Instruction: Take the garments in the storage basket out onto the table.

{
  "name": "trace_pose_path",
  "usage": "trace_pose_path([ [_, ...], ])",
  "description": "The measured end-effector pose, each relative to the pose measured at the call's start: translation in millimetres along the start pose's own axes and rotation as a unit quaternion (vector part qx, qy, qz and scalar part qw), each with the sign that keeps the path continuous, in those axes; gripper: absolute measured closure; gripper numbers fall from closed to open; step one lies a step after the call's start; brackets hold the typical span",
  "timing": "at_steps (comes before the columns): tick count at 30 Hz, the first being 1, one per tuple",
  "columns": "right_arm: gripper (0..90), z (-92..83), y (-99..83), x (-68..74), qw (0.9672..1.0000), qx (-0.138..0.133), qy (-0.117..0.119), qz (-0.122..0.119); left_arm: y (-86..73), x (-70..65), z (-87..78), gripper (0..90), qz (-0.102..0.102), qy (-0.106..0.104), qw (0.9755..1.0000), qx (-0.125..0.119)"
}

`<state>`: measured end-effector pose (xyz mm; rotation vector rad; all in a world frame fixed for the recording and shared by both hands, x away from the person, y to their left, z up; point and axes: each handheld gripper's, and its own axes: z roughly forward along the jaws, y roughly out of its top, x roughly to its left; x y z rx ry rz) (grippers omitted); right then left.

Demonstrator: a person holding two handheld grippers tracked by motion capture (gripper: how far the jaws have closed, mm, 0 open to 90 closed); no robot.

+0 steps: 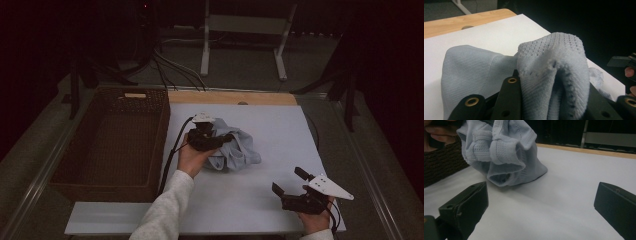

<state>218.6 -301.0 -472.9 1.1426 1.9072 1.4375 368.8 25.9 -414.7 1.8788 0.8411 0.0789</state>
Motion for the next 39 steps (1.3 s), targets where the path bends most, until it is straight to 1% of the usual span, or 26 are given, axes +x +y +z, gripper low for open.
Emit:
trace_pose_path([
  [1, 0.0, 0.0, 0.1, -0.1, 1.0, 0.0, 0.0, 0.0, 0.2, -0.5, 1.0, 71.4, -0.001, -0.002, 1.0, 0.0],
  [3, 0.0, -0.4, 0.2, -0.5, 1.0, -0.001, -0.001, 0.0, 0.9, -0.8, 2.0, 70.2, 0.001, -0.001, 1.0, 0.002],
  [6, 0.0, -1.0, 0.2, -1.8, 1.0, -0.001, -0.003, 0.003, 0.1, -2.5, 5.3, 70.2, 0.001, -0.006, 1.0, 0.005],
  [9, 0.0, -0.7, 0.1, -1.9, 1.0, 0.0, -0.003, 0.002, -1.8, -6.7, 12.1, 68.8, 0.004, -0.015, 0.9998, 0.012],
  [17, 0.0, -1.2, 0.2, -2.5, 1.0, -0.001, -0.003, 0.004, 0.0, -13.0, 21.2, 65.7, 0.007, -0.031, 0.9992, 0.023],
  [18, 0.0, -1.2, 0.2, -2.7, 1.0, -0.002, -0.003, 0.004, -0.1, -13.8, 22.2, 64.4, 0.006, -0.033, 0.9992, 0.023],
  [19, 0.0, -1.3, 0.2, -2.7, 1.0, -0.002, -0.003, 0.004, -0.6, -15.1, 24.4, 60.8, 0.006, -0.039, 0.9989, 0.027],
  [21, 0.0, -1.2, 0.2, -2.6, 1.0, -0.002, -0.003, 0.004, -0.9, -15.8, 25.9, 59.2, 0.007, -0.04, 0.9987, 0.032],
  [22, 0.0, -1.2, 0.3, -2.4, 1.0, -0.002, -0.003, 0.003, -1.1, -16.6, 27.3, 56.4, 0.004, -0.043, 0.9985, 0.033],
  [23, 0.0, -1.1, 0.2, -2.4, 1.0, -0.002, -0.004, 0.003, -1.5, -18.0, 29.1, 54.2, 0.007, -0.043, 0.9984, 0.037],
  [25, 0.0, -1.0, 0.3, -2.4, 1.0, -0.002, -0.003, 0.003, -1.7, -19.8, 31.7, 49.1, 0.007, -0.044, 0.9983, 0.036],
  [27, 0.0, -1.3, 0.3, -2.4, 1.0, -0.002, -0.004, 0.003, -1.1, -21.1, 33.6, 41.2, 0.001, -0.055, 0.998, 0.033],
  [28, 0.0, -1.3, 0.3, -2.5, 1.0, -0.003, -0.003, 0.003, -0.7, -21.9, 34.3, 35.8, 0.001, -0.058, 0.9978, 0.031],
  [29, 0.0, -1.4, 0.3, -2.7, 1.0, -0.003, -0.003, 0.003, 0.1, -23.9, 35.2, 32.0, 0.005, -0.053, 0.998, 0.033],
  [30, 0.0, -1.3, 0.3, -2.9, 1.0, -0.002, -0.004, 0.003, 0.7, -25.1, 35.9, 25.4, 0.006, -0.051, 0.9981, 0.033],
  [32, 0.0, -1.3, 0.3, -2.7, 1.0, -0.002, -0.003, 0.004, 2.2, -27.4, 36.8, 15.9, 0.006, -0.051, 0.9982, 0.032],
  [33, 0.0, -1.3, 0.3, -2.7, 1.0, -0.002, -0.003, 0.003, 2.7, -28.3, 36.8, 15.4, 0.009, -0.05, 0.9982, 0.03],
  [35, 0.0, -1.3, 0.3, -2.5, 1.0, -0.003, -0.003, 0.003, 3.4, -29.5, 36.8, 10.6, 0.007, -0.047, 0.9985, 0.026],
  [39, 0.0, -1.3, 0.3, -2.6, 1.0, -0.002, -0.003, 0.003, 3.2, -29.5, 36.3, 0.5, 0.013, -0.058, 0.9979, 0.024],
])
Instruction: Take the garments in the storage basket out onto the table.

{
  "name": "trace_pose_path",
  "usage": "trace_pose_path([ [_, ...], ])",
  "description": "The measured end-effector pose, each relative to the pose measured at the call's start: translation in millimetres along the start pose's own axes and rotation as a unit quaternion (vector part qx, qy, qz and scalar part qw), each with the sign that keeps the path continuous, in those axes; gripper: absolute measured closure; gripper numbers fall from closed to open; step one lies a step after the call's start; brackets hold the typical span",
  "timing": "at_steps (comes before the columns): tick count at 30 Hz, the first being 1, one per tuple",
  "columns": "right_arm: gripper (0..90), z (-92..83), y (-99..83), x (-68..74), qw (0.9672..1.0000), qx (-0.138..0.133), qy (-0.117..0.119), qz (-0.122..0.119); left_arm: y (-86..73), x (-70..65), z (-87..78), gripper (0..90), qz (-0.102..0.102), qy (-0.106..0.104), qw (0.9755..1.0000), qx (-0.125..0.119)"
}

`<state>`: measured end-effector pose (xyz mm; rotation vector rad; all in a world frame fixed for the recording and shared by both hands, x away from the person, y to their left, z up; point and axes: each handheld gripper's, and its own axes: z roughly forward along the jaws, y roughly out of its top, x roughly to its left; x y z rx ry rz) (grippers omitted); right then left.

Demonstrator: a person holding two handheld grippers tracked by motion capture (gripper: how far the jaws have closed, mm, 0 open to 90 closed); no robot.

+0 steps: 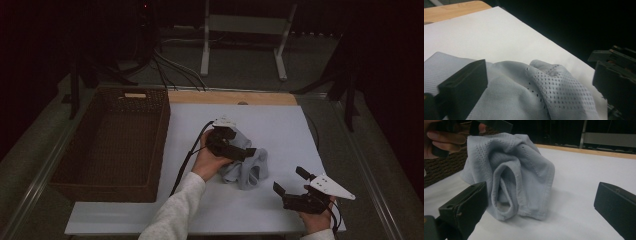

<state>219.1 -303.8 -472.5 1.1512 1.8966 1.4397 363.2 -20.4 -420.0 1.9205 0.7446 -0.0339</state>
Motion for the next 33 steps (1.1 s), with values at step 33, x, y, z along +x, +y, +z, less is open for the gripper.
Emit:
trace_pose_path([
  [33, 0.0, 0.2, -0.2, 1.0, 1.0, -0.001, 0.001, 0.0, 5.8, -6.5, -22.4, 0.1, 0.028, 0.051, 0.9974, -0.043],
])
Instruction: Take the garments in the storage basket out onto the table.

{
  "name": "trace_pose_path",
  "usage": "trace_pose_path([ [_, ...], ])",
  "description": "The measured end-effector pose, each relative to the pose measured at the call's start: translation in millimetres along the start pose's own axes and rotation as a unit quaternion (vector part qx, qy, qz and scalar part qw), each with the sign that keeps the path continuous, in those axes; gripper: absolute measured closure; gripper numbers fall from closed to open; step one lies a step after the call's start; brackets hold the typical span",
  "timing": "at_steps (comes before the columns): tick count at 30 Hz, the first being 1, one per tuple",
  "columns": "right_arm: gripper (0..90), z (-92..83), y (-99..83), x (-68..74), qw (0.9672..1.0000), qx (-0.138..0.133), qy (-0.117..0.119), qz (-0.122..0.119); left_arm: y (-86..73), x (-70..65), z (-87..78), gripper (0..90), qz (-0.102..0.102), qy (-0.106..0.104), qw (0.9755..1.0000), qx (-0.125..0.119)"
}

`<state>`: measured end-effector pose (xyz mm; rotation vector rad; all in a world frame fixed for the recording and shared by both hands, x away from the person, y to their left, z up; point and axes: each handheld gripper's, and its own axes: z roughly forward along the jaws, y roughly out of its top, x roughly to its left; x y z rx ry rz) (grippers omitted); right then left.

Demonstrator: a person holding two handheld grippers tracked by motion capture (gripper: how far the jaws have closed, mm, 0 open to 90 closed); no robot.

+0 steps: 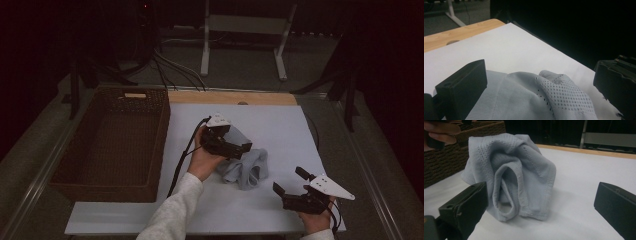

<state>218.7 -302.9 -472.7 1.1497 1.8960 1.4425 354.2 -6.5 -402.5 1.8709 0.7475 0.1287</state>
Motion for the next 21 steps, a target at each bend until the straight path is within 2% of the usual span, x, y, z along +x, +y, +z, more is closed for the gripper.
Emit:
trace_pose_path([
  [15, 0.0, 0.1, -0.1, -0.8, 1.0, 0.0, 0.001, 0.001, 5.4, -7.7, -21.9, 0.1, 0.011, 0.019, 0.9996, -0.019],
  [21, 0.0, 0.5, 0.0, -0.2, 1.0, 0.001, 0.003, -0.001, 5.0, -10.4, -29.1, 0.1, 0.006, 0.023, 0.9995, -0.021],
])
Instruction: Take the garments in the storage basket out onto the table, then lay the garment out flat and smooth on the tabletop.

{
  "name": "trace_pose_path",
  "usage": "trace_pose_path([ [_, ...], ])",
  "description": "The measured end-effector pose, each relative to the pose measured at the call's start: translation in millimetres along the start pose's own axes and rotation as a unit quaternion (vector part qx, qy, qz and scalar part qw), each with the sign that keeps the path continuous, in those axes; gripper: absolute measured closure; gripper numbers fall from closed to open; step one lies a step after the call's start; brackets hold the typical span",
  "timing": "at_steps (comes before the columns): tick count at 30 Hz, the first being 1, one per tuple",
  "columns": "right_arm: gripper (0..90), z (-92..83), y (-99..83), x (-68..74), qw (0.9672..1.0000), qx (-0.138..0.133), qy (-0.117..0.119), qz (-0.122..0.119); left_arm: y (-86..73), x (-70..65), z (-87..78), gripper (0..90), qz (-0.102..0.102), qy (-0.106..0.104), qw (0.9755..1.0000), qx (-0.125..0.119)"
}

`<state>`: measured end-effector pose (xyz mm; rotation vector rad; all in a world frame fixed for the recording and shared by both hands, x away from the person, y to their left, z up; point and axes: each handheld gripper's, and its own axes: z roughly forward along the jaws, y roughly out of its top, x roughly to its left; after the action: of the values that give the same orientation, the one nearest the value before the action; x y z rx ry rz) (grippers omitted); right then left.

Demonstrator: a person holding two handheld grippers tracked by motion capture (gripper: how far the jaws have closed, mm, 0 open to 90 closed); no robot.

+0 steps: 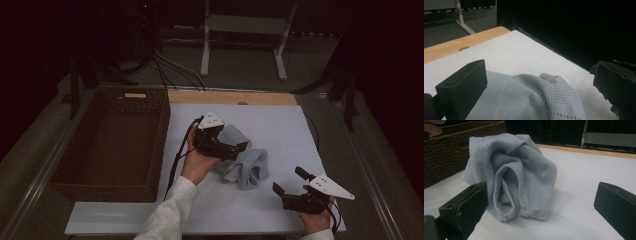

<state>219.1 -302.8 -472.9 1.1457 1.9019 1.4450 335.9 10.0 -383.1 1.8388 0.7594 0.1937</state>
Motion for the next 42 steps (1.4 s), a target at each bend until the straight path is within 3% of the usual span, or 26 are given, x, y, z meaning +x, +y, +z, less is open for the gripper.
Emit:
trace_pose_path([
  [6, 0.0, -0.3, -0.3, -0.1, 1.0, 0.001, -0.001, 0.0, -2.2, 2.1, -9.0, 0.1, -0.012, 0.001, 0.9998, -0.015],
  [9, 0.0, -0.7, -0.6, -0.5, 1.0, 0.001, -0.001, 0.0, -2.5, 3.2, -13.1, 0.1, -0.015, 0.008, 0.9998, -0.004],
  [16, 0.0, -0.4, -0.6, 0.2, 1.0, 0.004, 0.0, -0.001, -8.9, 3.9, -21.2, 0.1, -0.011, 0.013, 0.9998, -0.003],
  [25, 0.0, -0.7, -0.9, -0.2, 1.0, 0.004, -0.001, 0.0, -21.0, 11.1, -30.8, 0.1, -0.022, 0.011, 0.9997, -0.004],
  [42, 0.0, -1.1, -1.3, 0.0, 1.0, 0.005, -0.003, -0.002, -42.5, 18.3, -50.7, 0.1, -0.001, 0.017, 0.9998, 0.003],
])
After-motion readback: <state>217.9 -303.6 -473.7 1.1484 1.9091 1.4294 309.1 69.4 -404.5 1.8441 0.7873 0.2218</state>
